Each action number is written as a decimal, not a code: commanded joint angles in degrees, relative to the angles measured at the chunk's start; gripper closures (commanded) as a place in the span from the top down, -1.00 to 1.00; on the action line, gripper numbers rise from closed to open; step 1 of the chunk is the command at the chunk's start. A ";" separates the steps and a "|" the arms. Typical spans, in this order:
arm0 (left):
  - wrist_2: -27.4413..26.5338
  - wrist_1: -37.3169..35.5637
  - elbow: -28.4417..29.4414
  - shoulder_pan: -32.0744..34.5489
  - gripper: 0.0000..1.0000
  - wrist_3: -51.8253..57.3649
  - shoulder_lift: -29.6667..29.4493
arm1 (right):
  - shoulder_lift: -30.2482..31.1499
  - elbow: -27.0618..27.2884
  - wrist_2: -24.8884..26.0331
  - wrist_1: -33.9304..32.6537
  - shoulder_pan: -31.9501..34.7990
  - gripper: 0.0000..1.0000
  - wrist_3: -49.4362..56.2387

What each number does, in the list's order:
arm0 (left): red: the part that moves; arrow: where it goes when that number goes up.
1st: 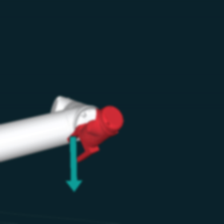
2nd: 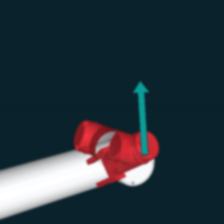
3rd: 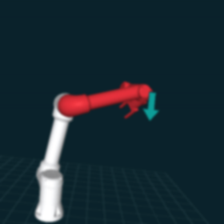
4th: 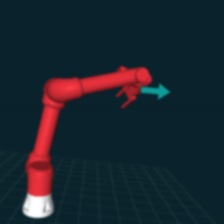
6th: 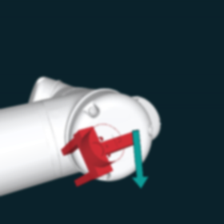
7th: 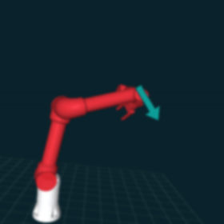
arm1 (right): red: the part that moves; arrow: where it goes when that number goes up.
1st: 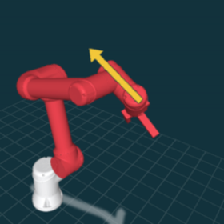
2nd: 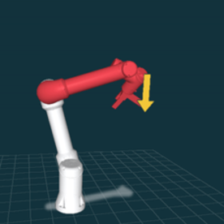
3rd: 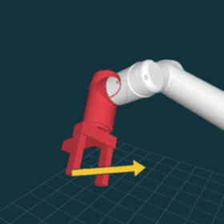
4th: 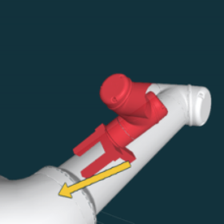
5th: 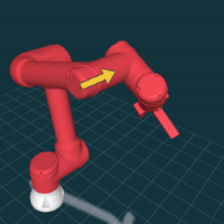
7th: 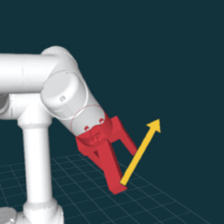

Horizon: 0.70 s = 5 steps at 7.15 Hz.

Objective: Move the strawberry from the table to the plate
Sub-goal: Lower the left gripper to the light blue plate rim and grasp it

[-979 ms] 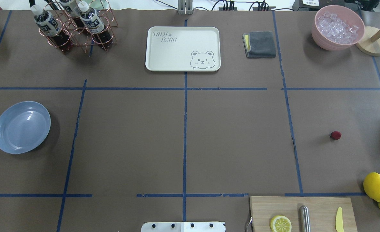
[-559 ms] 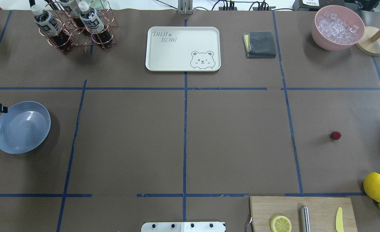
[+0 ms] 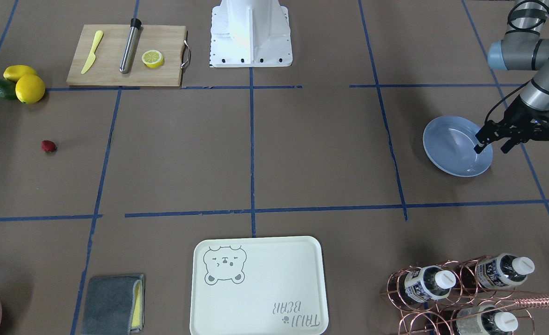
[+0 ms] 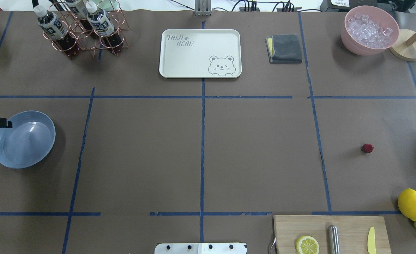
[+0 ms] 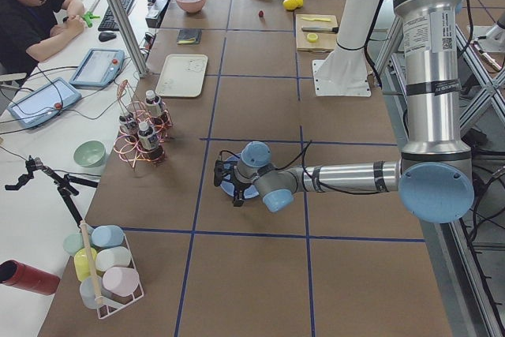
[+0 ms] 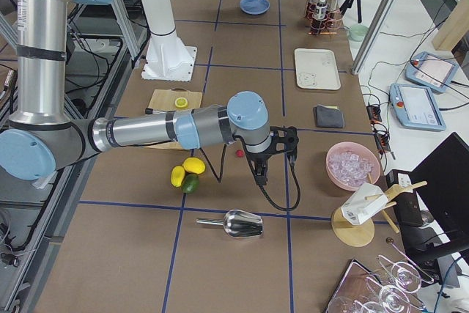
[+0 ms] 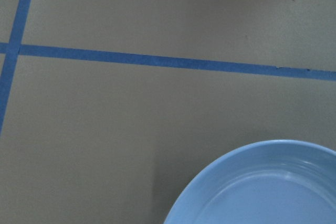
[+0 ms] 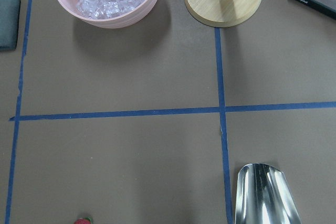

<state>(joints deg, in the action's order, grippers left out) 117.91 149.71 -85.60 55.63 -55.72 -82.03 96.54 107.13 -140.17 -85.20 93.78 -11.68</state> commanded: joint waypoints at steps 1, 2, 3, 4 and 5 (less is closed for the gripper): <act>-0.58 -0.03 -0.01 -1.75 0.79 -0.01 0.73 | -0.21 0.00 0.07 -0.14 0.00 1.00 -0.01; -0.58 0.06 -0.18 -1.76 0.50 -0.09 1.69 | -0.21 0.00 0.07 -0.14 0.00 1.00 -0.01; -0.58 0.06 -0.45 -1.76 0.19 -0.09 2.31 | -0.30 0.18 -0.02 -0.14 0.00 1.00 -0.01; -0.58 0.15 -0.45 -1.76 -0.19 -0.09 2.32 | -0.30 0.62 0.07 -0.40 0.00 1.00 -0.01; -0.49 0.15 -0.45 -1.76 -0.51 -0.09 2.40 | -0.21 0.62 0.07 -0.49 0.00 1.00 -0.01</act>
<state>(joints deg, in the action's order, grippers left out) 117.35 149.82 -86.00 53.90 -55.81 -79.82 96.28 107.59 -140.12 -85.54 93.78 -11.69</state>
